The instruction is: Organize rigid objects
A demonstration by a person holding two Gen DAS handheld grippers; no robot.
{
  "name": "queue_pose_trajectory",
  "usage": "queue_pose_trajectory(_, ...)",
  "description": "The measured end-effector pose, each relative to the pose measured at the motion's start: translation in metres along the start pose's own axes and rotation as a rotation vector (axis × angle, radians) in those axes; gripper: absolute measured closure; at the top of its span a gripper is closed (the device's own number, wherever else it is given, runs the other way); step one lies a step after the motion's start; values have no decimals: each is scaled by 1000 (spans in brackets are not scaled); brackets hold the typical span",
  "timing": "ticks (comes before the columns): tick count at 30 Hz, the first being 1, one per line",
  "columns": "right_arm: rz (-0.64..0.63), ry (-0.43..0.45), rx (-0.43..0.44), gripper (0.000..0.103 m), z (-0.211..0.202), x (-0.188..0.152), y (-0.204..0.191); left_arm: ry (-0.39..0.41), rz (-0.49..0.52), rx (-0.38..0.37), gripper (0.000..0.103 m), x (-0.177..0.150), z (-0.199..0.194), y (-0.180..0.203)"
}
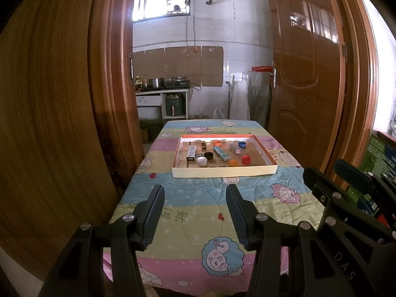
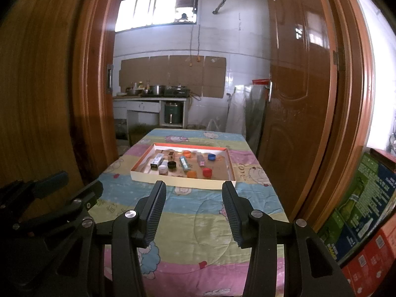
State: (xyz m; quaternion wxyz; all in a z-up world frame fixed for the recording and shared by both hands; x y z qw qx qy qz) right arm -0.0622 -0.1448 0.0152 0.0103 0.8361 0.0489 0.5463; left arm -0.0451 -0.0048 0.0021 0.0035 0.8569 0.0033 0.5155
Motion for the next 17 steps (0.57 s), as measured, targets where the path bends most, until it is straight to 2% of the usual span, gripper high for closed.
queue_pose_trajectory(17, 6, -11, 6, 54, -1, -3, -1, -22, -8, 6, 52, -5, 1, 1)
Point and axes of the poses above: each gripper's, at about its wrist camera, not at the fingertips, and z roughly the way its jaws point, y to its right, x to its top, the point moved 2 cm from there along z, roughly the way its jaws point, and after that the axes turned 1 degree about -z, right-handed, at the moved point
